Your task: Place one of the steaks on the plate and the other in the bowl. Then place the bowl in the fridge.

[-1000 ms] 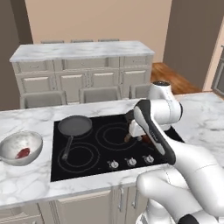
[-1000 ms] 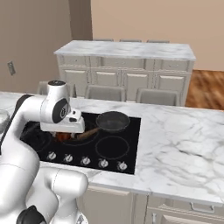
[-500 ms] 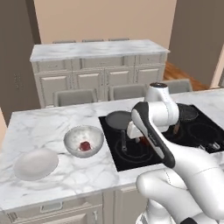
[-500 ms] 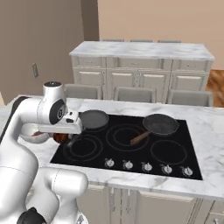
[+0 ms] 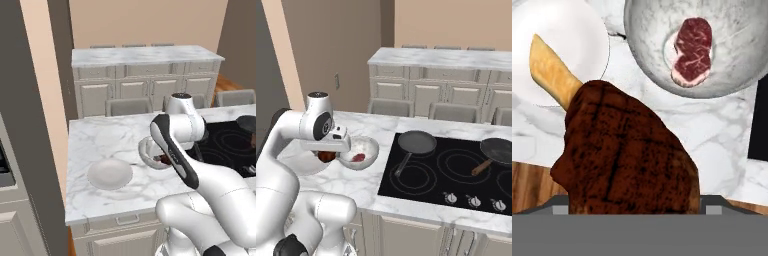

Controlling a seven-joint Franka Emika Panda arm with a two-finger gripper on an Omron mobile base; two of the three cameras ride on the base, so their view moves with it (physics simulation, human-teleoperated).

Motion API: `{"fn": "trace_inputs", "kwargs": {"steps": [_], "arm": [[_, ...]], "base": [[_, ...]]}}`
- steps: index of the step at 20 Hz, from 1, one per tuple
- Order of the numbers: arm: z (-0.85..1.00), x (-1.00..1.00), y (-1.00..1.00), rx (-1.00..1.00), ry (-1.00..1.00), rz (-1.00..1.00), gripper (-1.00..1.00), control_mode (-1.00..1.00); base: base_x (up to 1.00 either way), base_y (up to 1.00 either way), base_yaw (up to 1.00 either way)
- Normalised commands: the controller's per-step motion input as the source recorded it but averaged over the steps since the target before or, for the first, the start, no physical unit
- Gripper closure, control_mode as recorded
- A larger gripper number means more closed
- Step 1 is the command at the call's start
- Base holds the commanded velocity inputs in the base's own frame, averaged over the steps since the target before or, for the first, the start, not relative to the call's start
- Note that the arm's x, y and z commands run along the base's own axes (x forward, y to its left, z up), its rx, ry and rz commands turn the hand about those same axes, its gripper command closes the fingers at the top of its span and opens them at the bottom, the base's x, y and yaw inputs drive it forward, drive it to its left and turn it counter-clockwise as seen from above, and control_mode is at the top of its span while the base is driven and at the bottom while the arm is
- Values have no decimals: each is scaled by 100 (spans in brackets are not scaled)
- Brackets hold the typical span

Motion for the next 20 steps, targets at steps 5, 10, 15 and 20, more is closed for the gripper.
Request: {"fn": "trace_inputs", "kwargs": {"steps": [5,10,15,20], "arm": [[-1,16,71,-1,0,6,100,-100],[-1,71,37,0,0,2,100,-100],[-28,69,62,0,5,-1,100,-100],[-90,43,42,-6,1,0,100,-100]], "base": [[0,17,3],[0,0,0],[0,0,0],[0,0,0]]}}
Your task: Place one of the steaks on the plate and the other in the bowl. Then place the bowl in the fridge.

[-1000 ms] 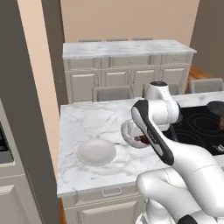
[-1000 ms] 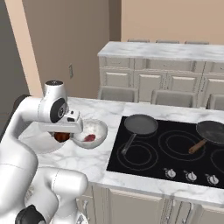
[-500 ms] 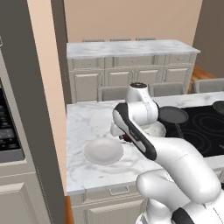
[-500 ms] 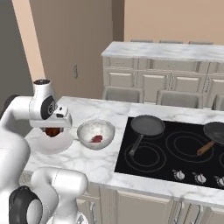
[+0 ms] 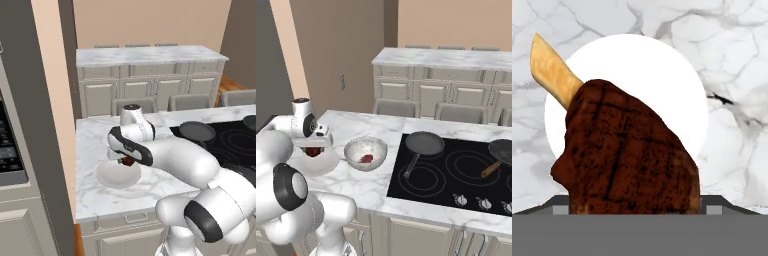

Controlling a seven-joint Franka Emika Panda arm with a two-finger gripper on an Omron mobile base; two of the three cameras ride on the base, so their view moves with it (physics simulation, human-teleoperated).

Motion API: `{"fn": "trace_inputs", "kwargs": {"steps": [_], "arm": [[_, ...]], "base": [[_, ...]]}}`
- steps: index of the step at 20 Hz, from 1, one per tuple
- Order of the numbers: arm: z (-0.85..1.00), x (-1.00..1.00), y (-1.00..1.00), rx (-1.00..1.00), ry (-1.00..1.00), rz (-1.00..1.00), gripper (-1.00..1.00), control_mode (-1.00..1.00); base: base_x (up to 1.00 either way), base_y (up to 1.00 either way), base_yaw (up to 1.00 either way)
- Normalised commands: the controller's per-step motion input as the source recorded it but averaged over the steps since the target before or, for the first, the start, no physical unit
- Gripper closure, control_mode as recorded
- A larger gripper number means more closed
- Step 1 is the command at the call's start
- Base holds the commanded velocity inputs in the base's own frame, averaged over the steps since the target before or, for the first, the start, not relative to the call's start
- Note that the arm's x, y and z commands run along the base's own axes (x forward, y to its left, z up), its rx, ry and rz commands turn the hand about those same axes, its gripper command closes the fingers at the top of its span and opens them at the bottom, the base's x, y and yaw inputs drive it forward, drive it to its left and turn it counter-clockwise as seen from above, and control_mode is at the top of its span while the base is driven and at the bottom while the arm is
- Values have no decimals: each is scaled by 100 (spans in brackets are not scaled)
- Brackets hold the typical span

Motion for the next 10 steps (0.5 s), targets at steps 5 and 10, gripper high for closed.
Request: {"fn": "trace_inputs", "kwargs": {"steps": [5,10], "arm": [[-71,24,10,-4,-1,0,100,-100],[-61,13,0,0,2,0,100,-100]], "base": [[0,0,0],[0,0,0]]}}
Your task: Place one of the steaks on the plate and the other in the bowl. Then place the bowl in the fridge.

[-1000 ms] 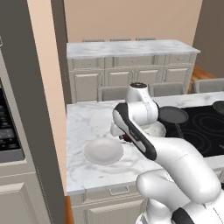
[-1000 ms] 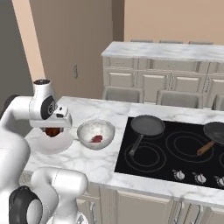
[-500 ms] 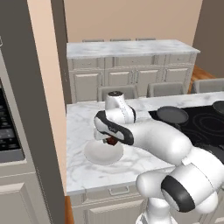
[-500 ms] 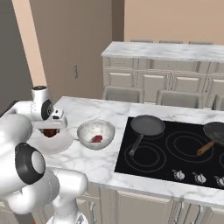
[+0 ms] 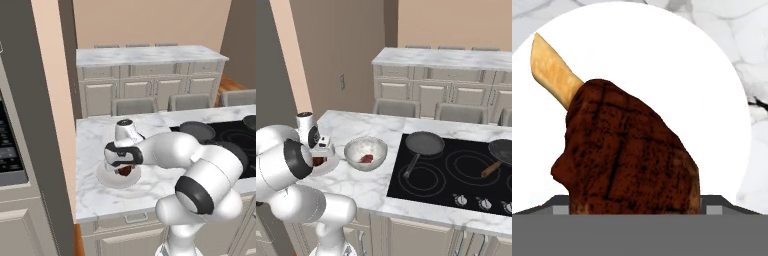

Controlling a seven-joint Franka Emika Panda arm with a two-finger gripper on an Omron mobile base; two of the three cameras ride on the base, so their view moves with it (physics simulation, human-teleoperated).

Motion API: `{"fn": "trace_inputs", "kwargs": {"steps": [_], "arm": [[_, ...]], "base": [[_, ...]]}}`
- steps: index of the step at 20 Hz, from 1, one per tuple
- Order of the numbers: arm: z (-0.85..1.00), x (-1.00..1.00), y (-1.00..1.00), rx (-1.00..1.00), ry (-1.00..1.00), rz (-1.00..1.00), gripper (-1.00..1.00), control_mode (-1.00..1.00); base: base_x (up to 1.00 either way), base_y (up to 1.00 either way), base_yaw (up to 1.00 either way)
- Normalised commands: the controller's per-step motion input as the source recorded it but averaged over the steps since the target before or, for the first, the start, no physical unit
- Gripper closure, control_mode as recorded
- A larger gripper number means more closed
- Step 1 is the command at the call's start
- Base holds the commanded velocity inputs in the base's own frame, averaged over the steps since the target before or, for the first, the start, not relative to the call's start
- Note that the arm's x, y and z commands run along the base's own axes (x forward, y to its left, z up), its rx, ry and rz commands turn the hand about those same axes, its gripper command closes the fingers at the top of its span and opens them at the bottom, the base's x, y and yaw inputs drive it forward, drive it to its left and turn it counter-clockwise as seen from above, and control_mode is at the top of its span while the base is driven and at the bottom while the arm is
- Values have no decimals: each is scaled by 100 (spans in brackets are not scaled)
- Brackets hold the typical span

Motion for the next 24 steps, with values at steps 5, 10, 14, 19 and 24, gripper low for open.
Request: {"fn": "trace_inputs", "kwargs": {"steps": [5,10,14,19,24], "arm": [[-32,2,0,-1,2,0,100,-100],[-11,1,0,0,0,0,-100,-100],[-4,0,1,0,0,0,-100,-100],[10,-4,0,-1,-2,-2,-100,-100],[86,-27,0,0,0,-7,-100,-100]], "base": [[0,0,0],[0,0,0],[0,0,0],[0,0,0],[0,0,0]]}}
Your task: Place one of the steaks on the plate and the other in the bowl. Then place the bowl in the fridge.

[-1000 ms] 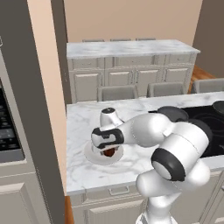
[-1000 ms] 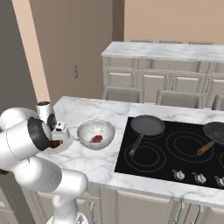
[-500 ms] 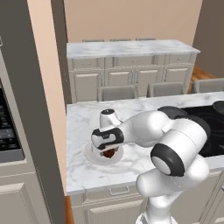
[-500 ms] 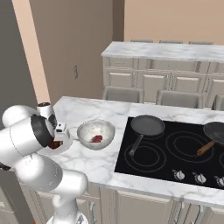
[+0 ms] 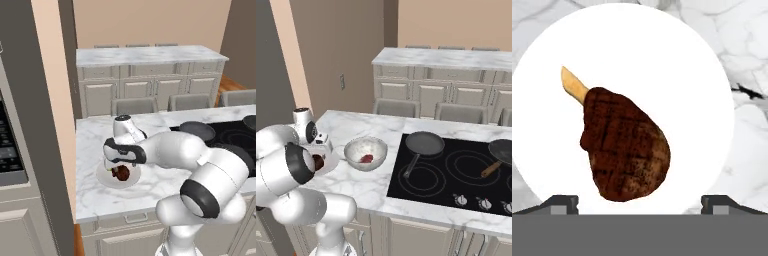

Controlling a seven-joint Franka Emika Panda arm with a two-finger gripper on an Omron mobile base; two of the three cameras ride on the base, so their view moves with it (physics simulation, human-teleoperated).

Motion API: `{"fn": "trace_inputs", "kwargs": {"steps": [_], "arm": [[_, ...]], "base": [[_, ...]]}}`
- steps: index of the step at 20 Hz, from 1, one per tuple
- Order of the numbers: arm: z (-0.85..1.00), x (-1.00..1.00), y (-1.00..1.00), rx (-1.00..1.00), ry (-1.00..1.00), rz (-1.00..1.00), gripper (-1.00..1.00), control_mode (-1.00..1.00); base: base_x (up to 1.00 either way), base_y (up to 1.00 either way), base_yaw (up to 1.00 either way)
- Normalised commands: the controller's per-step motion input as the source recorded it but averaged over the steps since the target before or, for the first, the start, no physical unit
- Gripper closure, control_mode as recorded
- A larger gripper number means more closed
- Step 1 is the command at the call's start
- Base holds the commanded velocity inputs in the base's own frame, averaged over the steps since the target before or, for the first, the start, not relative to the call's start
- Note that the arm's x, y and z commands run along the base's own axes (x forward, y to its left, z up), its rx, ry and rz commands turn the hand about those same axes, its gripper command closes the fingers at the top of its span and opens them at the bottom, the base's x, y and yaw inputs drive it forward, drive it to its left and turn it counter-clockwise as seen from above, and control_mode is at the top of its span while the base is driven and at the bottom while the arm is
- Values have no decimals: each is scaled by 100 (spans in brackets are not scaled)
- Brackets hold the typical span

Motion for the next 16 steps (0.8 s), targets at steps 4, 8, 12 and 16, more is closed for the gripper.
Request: {"fn": "trace_inputs", "kwargs": {"steps": [4,8,12,16], "arm": [[74,-92,-21,1,-6,-15,-100,-100],[65,-95,-78,0,-12,-32,-100,-100],[64,-40,-99,6,-6,-24,-100,-100],[20,0,-100,2,-2,2,-100,-100]], "base": [[0,0,0],[0,0,0],[0,0,0],[0,0,0]]}}
